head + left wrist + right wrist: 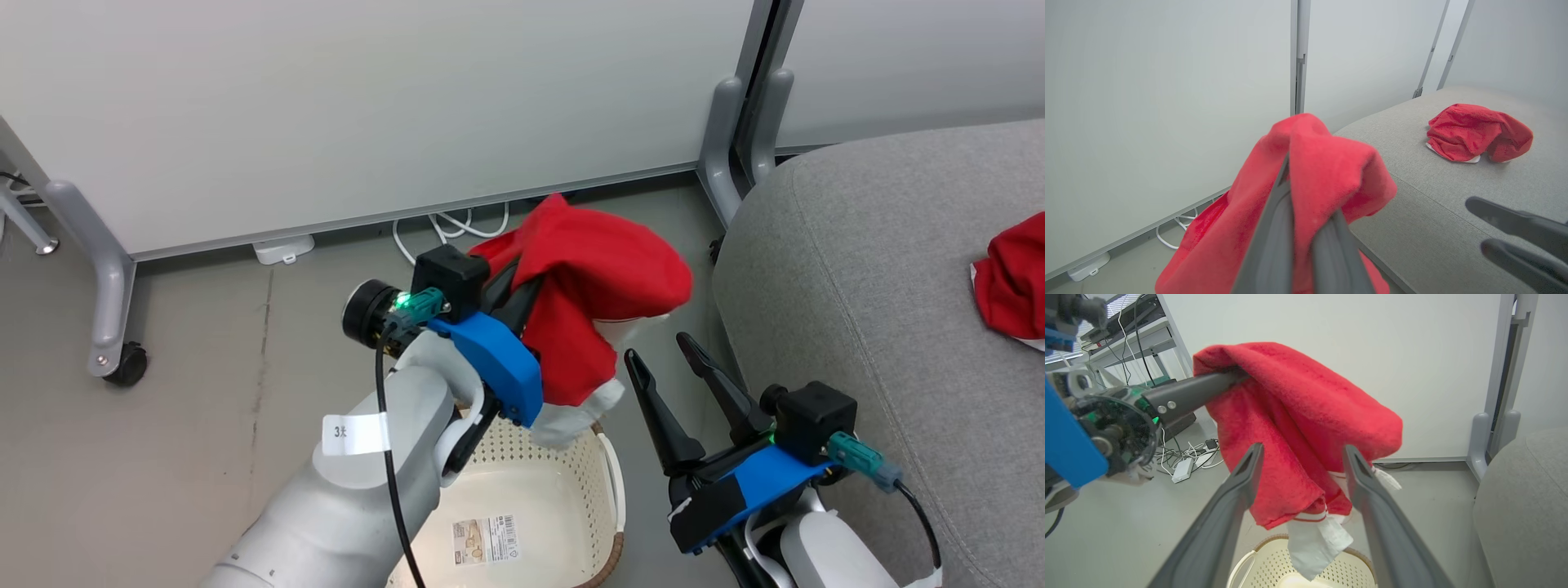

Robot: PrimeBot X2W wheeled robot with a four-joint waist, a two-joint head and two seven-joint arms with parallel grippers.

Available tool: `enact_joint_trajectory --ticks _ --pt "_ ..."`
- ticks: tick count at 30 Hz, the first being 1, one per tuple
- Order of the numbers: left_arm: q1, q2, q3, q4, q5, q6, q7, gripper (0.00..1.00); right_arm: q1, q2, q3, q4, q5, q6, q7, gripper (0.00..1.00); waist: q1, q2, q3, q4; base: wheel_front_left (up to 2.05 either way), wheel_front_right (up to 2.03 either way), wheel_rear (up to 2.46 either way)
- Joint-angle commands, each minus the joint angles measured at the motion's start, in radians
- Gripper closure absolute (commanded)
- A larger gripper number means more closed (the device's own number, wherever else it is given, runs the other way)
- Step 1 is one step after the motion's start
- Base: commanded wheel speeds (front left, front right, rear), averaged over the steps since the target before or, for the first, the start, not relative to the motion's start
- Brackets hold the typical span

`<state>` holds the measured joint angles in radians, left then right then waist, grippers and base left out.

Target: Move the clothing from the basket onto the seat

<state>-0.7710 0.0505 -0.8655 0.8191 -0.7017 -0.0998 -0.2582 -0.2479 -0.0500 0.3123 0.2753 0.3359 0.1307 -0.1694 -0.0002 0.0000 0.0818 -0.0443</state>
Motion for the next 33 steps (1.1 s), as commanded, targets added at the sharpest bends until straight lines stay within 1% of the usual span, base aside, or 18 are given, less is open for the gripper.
enact_joint_trajectory --ticks 1,10,21,28,33 --pt "-0.018 0.0 -0.009 -0.01 -0.005 0.005 -0.005 1.0 0.016 -0.001 0.002 0.001 0.002 0.0 0.001 0.0 0.0002 0.0 -0.006 0.002 0.0 0.0 0.0" --pt "-0.058 0.0 -0.083 -0.081 -0.054 0.034 -0.006 1.0 0.033 -0.001 0.011 0.002 0.01 0.0 0.006 0.0 0.0002 0.0 -0.034 0.004 0.0 0.0 0.0" --pt "-0.072 0.0 -0.138 -0.09 -0.095 0.053 -0.007 1.0 0.008 -0.001 0.017 0.009 -0.006 0.0 0.034 0.0 0.0002 0.0 -0.028 0.004 0.0 0.0 0.0" --pt "-0.076 0.0 -0.166 -0.095 -0.113 0.055 -0.008 1.0 -0.068 -0.001 0.046 0.067 -0.041 0.0 0.104 0.0 0.0002 0.0 -0.02 0.008 0.0 0.0 0.0" --pt "-0.079 0.0 -0.185 -0.102 -0.128 0.056 -0.008 1.0 -0.138 -0.001 0.075 0.131 -0.051 0.0 0.134 0.0 0.0002 0.0 -0.018 0.015 0.0 0.0 0.0"
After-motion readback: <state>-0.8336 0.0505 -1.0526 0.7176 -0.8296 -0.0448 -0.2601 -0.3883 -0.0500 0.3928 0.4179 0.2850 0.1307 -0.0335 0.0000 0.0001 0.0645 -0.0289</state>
